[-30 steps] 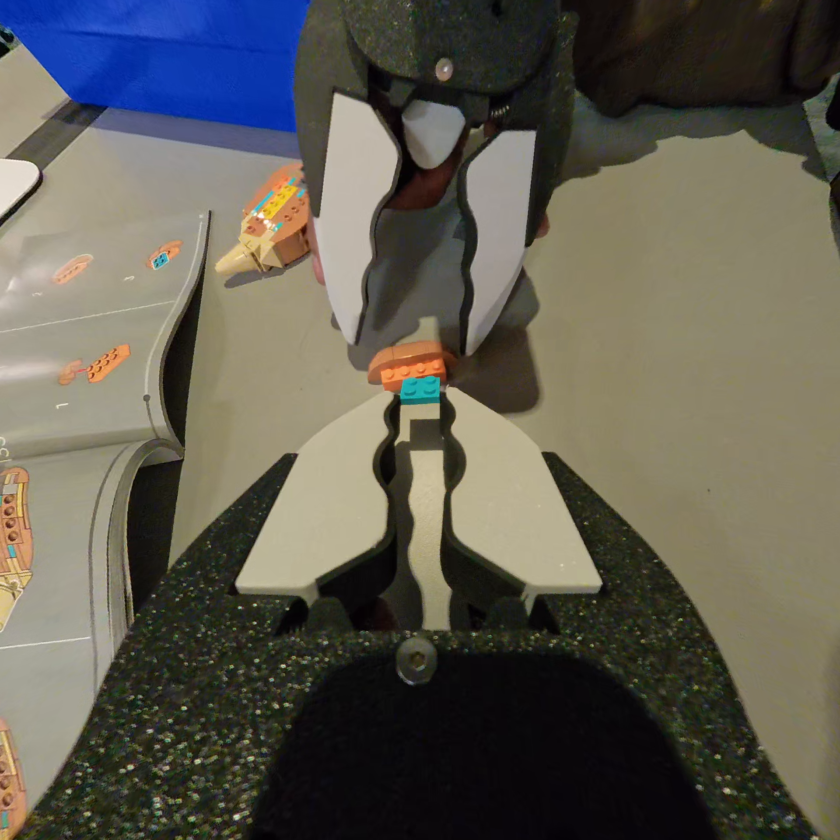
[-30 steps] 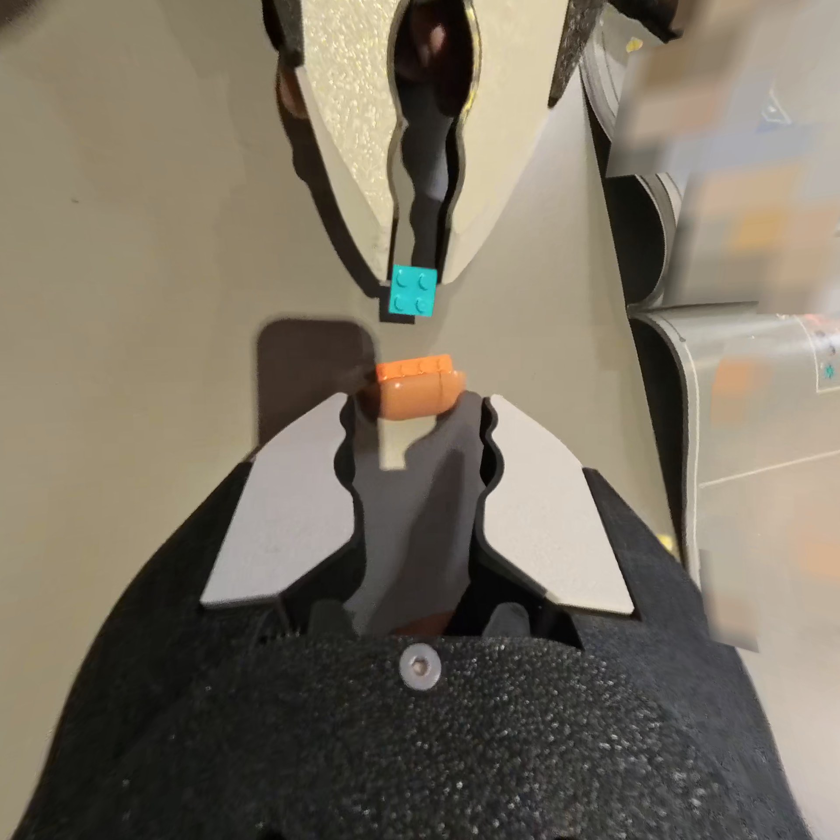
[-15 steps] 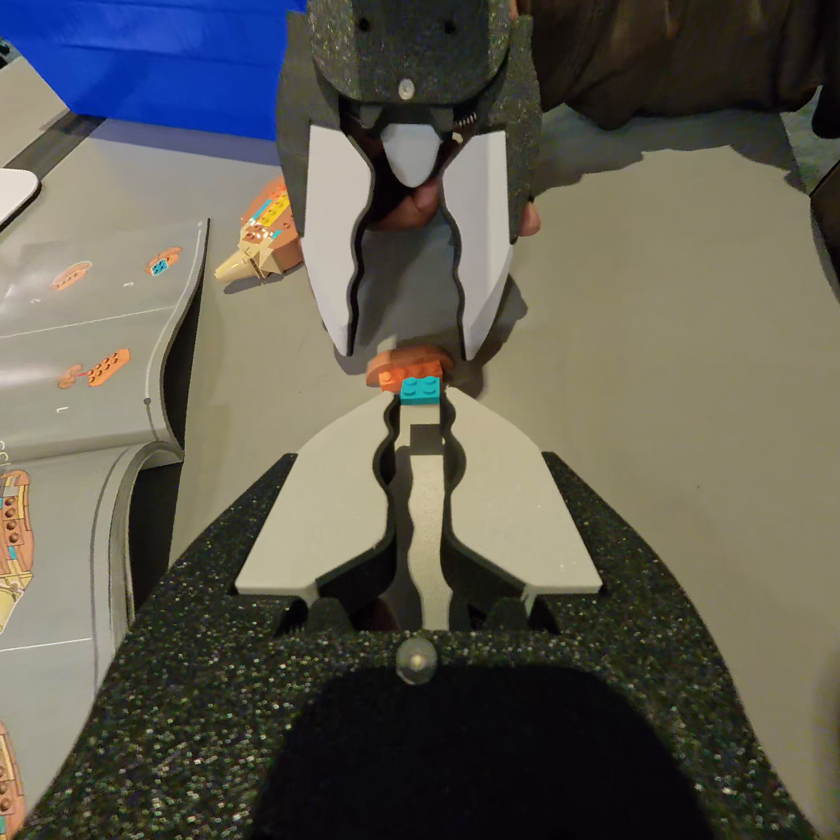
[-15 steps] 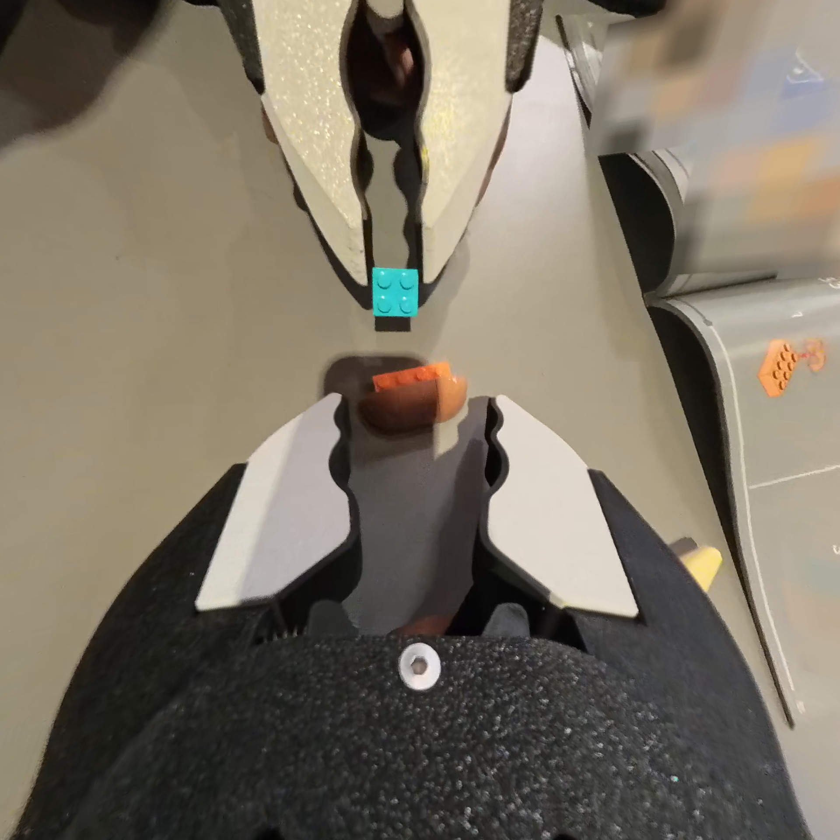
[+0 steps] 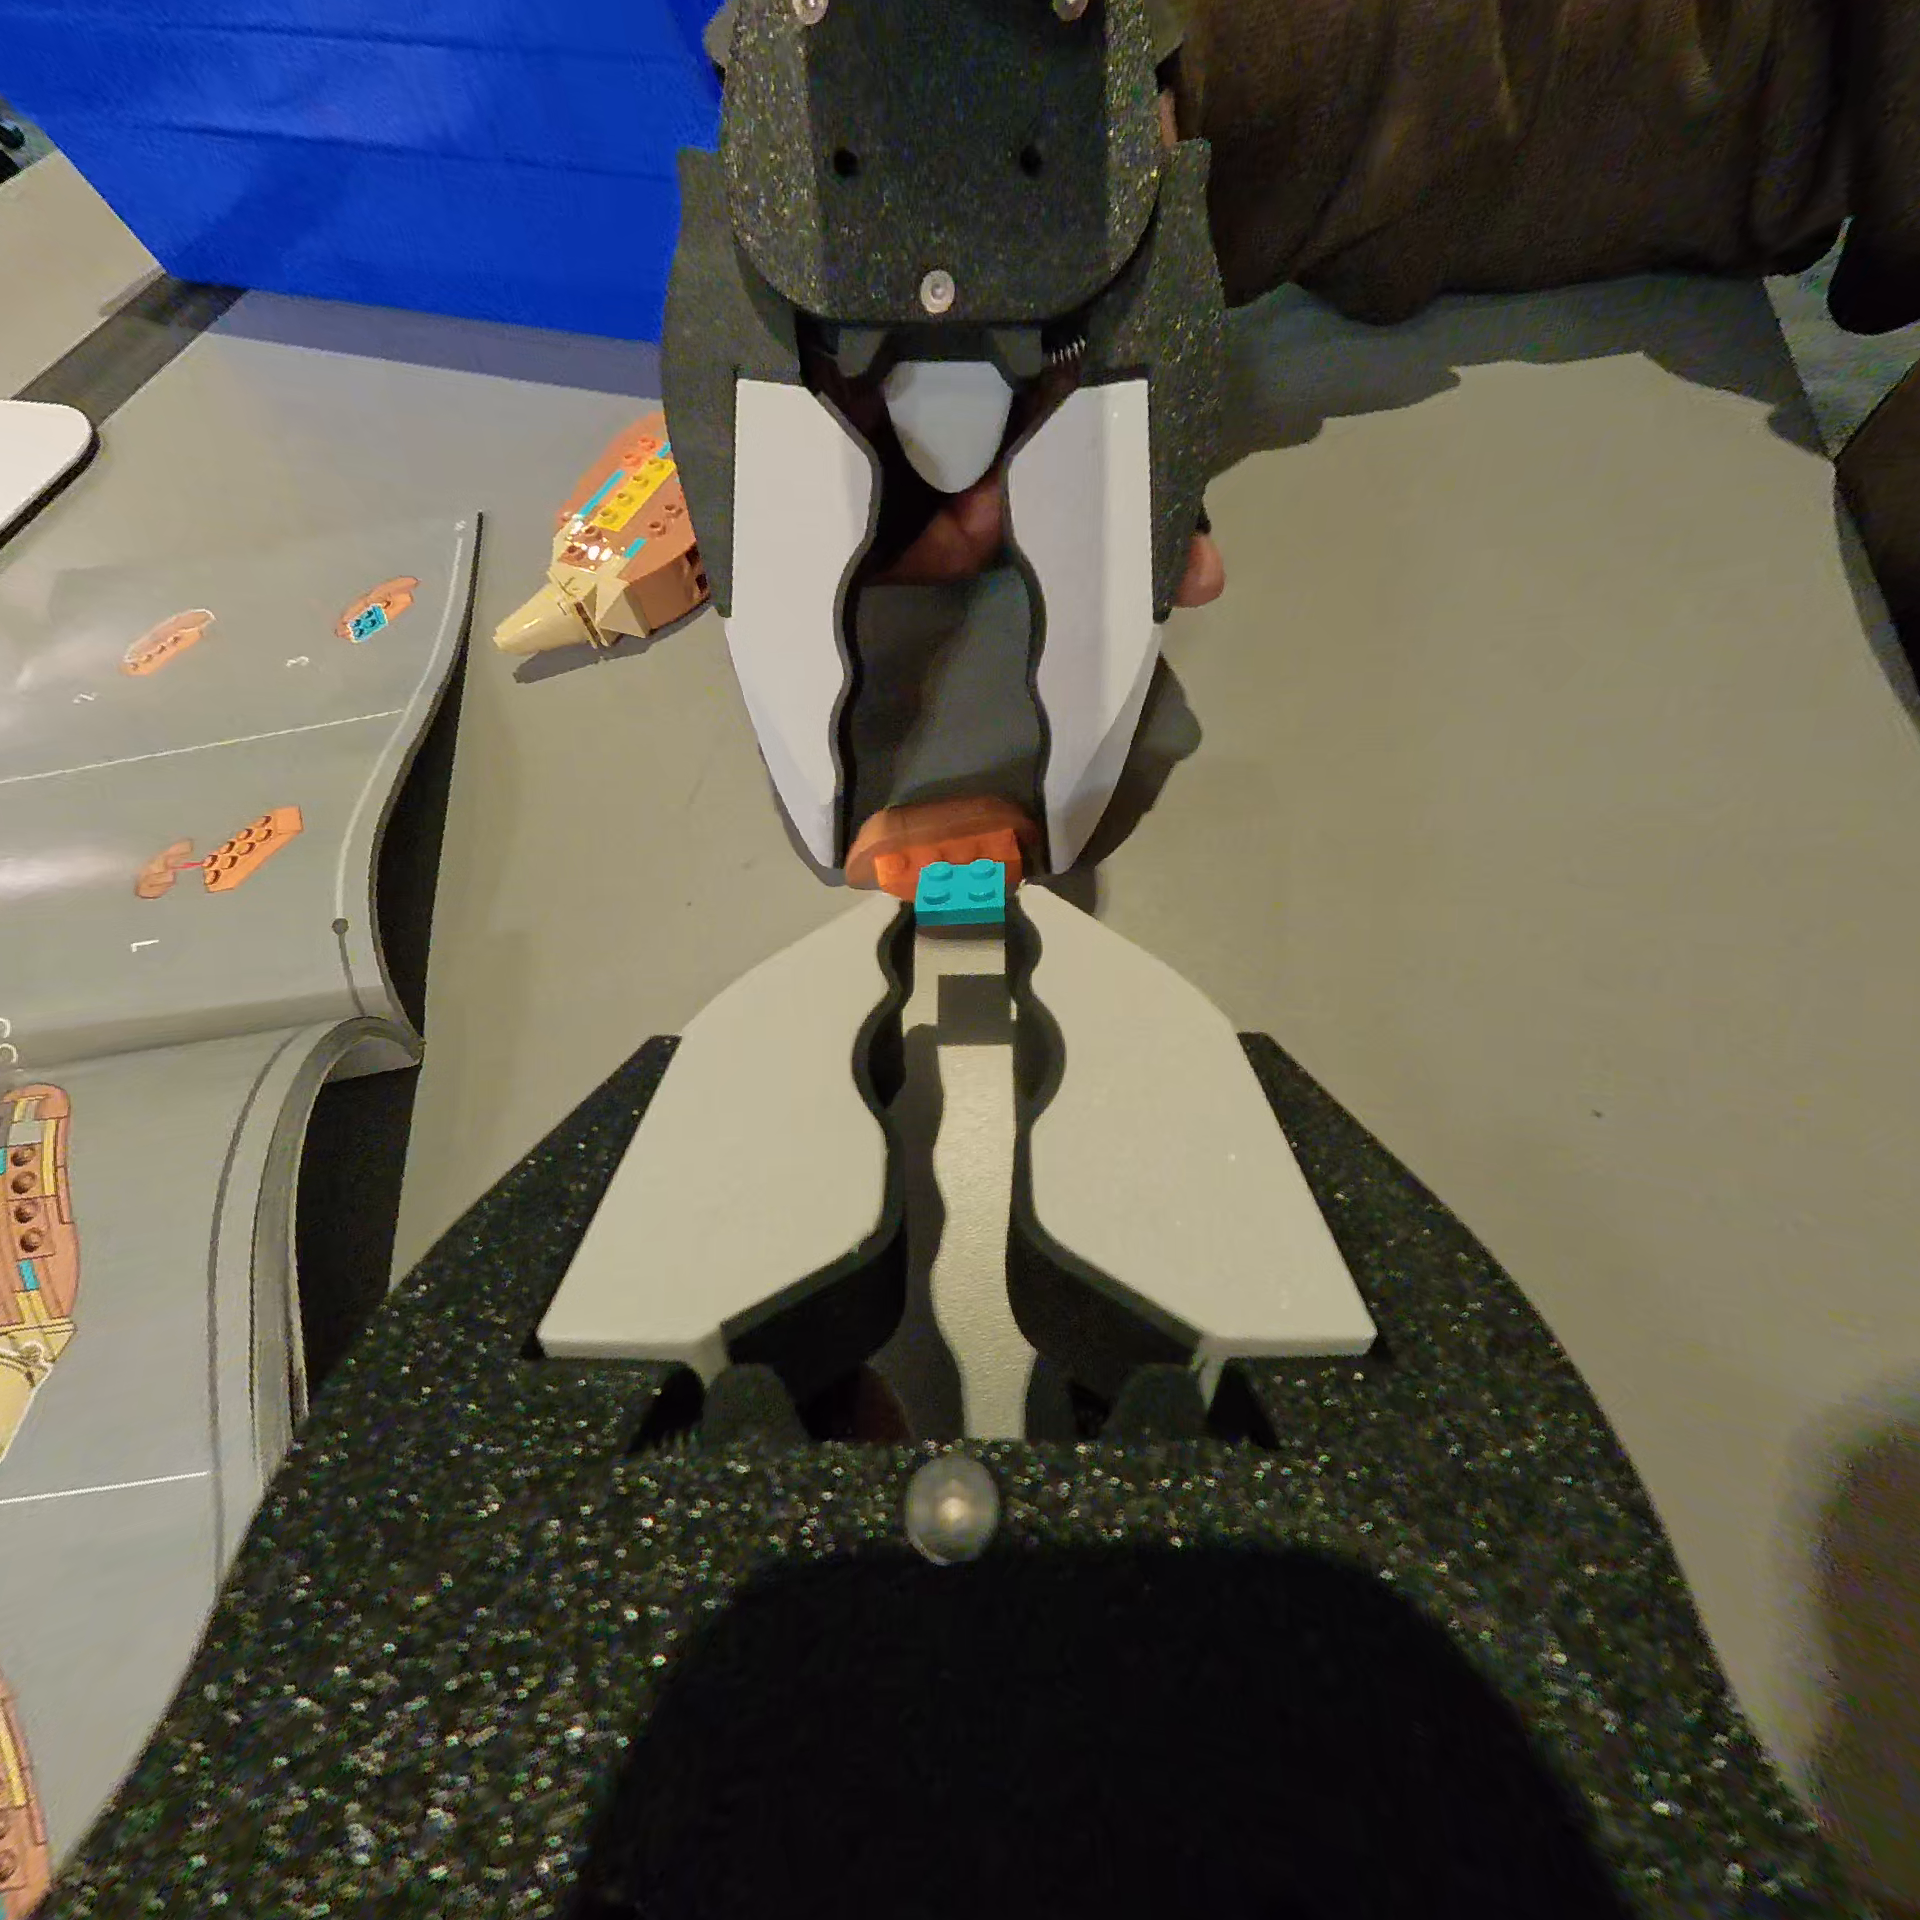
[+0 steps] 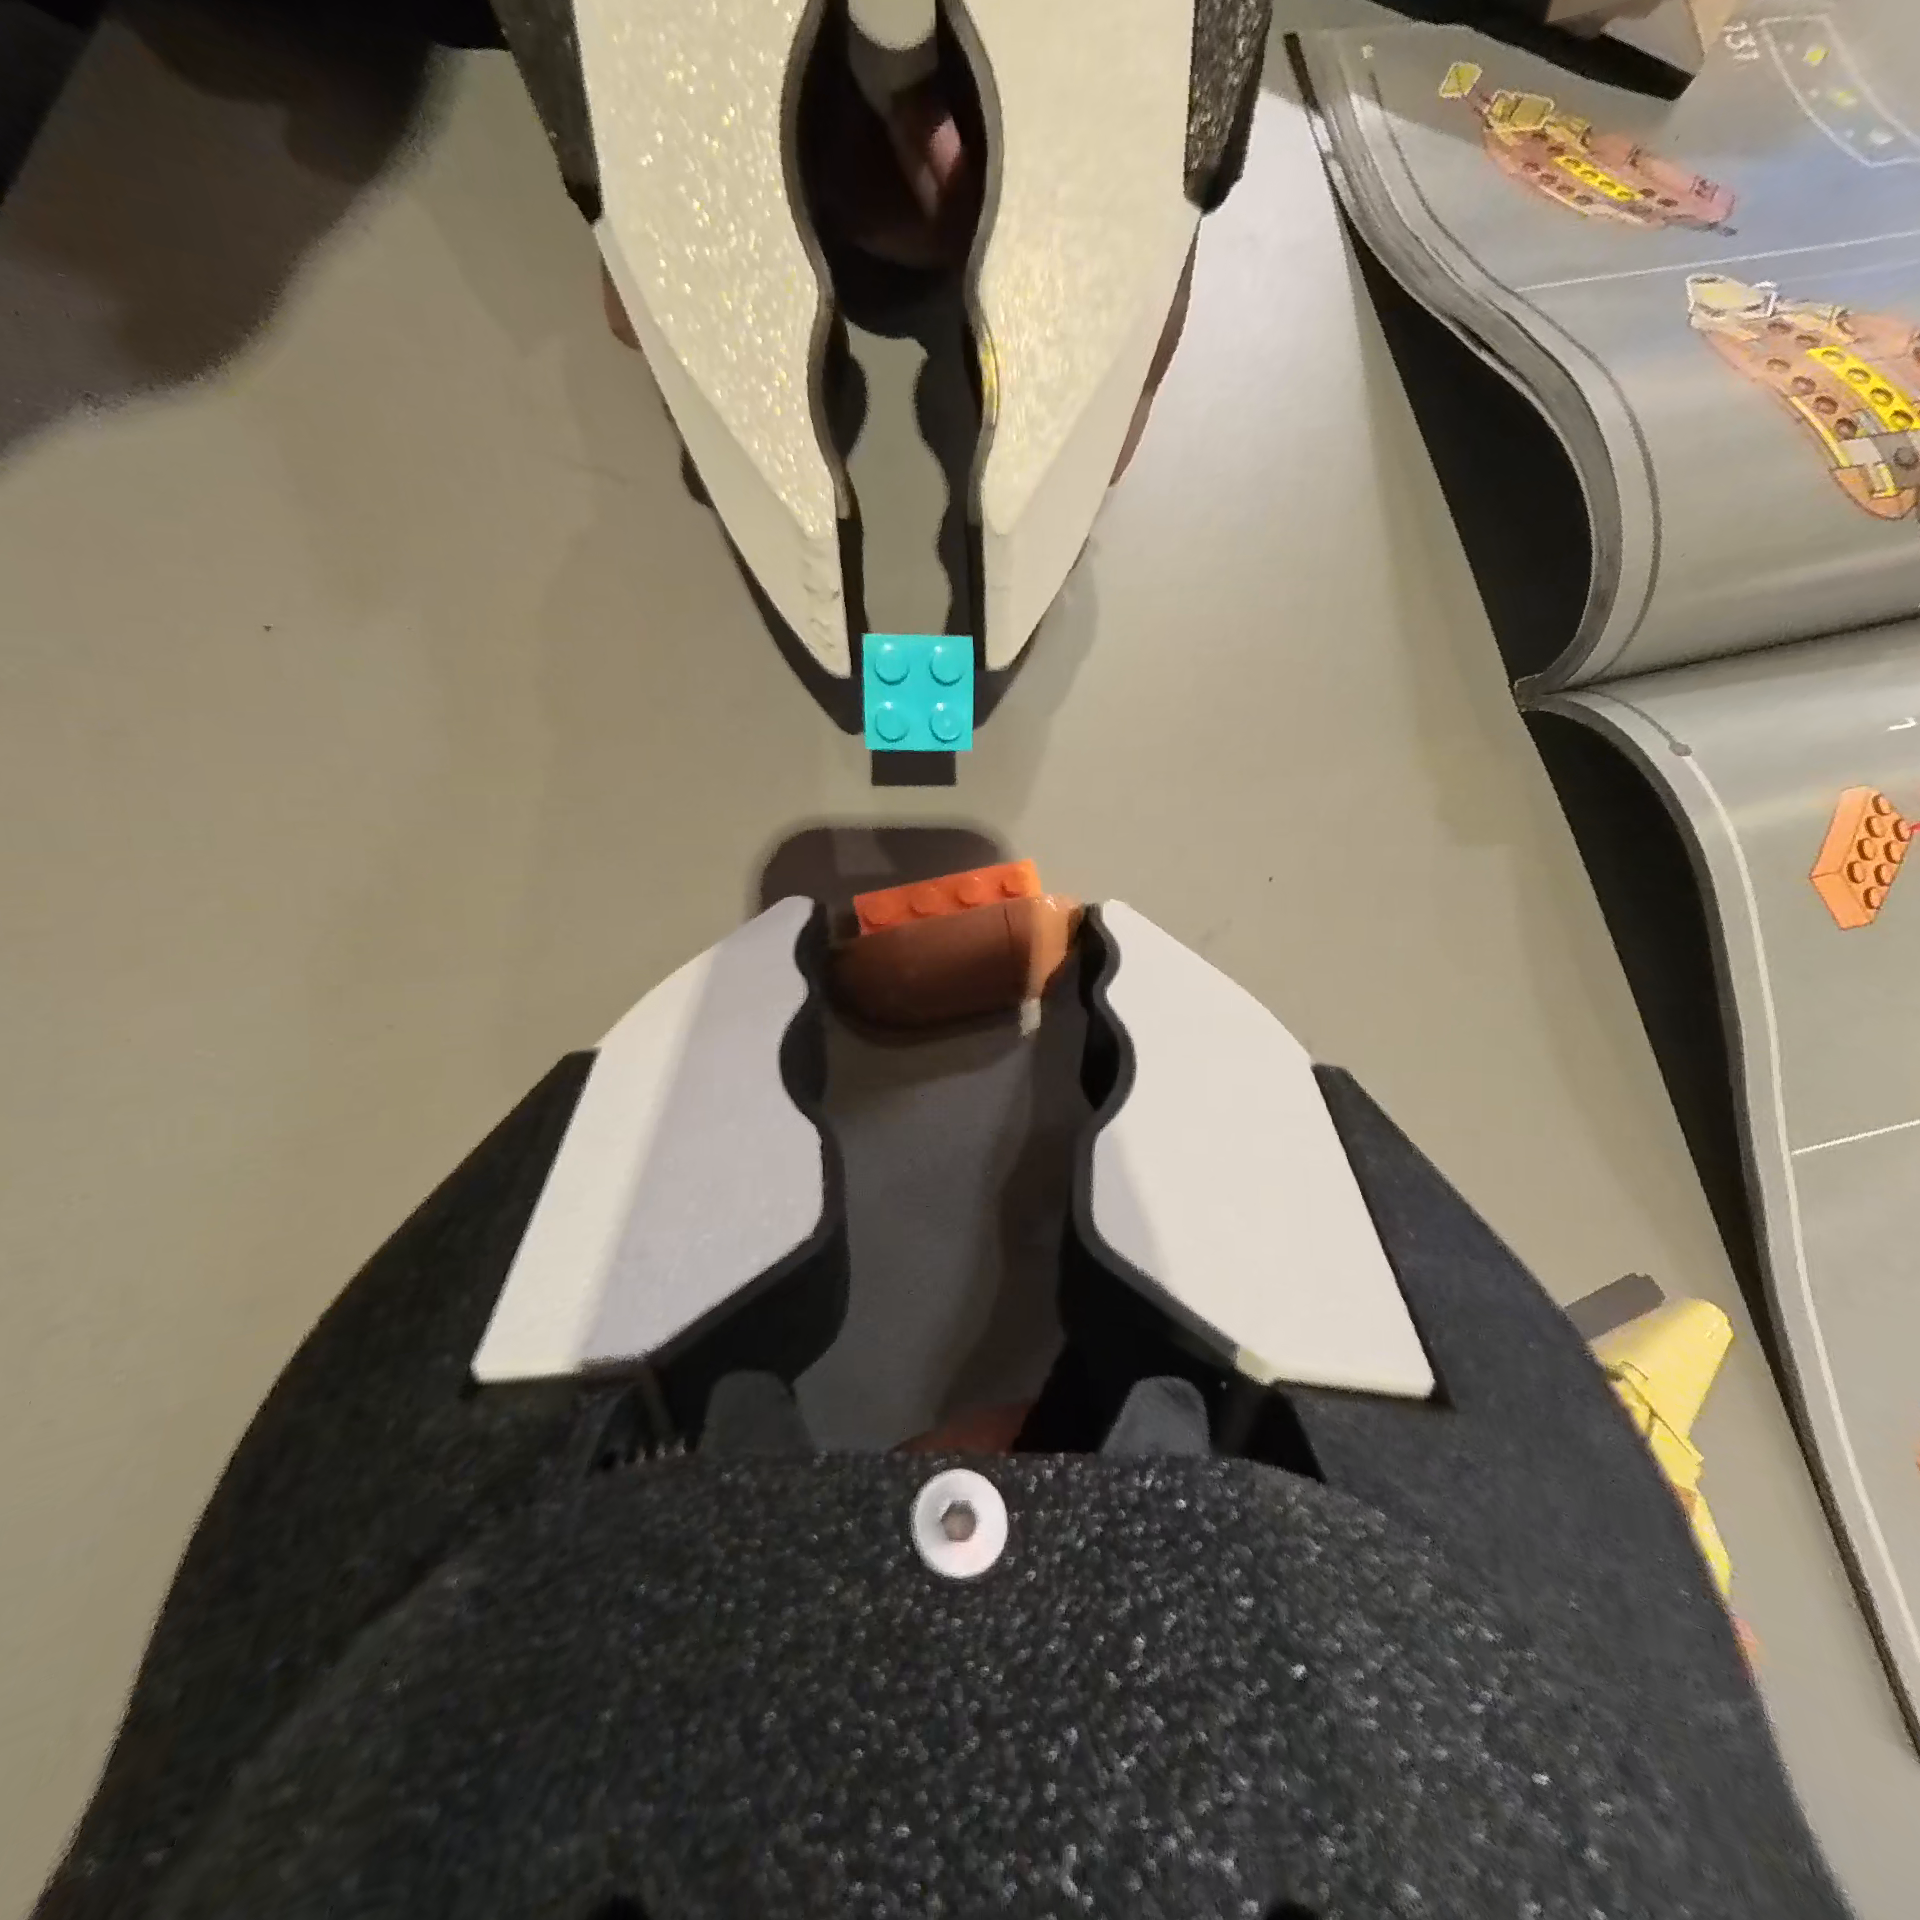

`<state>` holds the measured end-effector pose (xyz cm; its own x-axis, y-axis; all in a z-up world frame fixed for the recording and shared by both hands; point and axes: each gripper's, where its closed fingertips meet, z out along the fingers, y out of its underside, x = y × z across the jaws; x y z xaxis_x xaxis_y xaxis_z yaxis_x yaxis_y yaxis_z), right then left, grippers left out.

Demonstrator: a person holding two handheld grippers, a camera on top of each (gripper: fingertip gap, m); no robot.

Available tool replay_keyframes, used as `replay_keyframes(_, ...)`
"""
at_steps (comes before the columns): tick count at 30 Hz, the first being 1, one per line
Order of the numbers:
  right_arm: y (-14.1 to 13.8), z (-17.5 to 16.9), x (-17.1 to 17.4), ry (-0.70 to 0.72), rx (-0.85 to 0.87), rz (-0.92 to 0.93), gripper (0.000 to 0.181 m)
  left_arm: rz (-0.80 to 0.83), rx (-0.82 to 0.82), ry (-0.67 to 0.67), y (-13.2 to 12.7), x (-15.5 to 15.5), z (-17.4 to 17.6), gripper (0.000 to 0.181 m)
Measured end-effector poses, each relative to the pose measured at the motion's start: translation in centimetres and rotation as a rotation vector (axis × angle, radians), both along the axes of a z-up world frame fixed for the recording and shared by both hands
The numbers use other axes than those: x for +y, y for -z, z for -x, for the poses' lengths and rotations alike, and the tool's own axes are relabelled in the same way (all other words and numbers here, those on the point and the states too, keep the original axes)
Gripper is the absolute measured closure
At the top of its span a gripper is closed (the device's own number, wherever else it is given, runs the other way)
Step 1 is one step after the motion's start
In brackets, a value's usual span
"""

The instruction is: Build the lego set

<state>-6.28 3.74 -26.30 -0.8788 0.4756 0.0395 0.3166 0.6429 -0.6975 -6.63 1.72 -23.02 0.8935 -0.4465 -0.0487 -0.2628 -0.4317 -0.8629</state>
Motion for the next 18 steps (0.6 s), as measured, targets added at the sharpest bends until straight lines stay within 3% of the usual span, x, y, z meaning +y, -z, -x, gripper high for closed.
replay_keyframes(9,-0.58,-0.19,0.14,-0.064,0.002,0.029,0.125,0.008,0.000,0.006,0.13,-0.02,-0.08,0.165)
replay_keyframes(18,-0.04,0.00,0.08,-0.053,0.005,0.003,0.134,-0.002,-0.003,0.006,0.00,-0.02,-0.04,0.165)
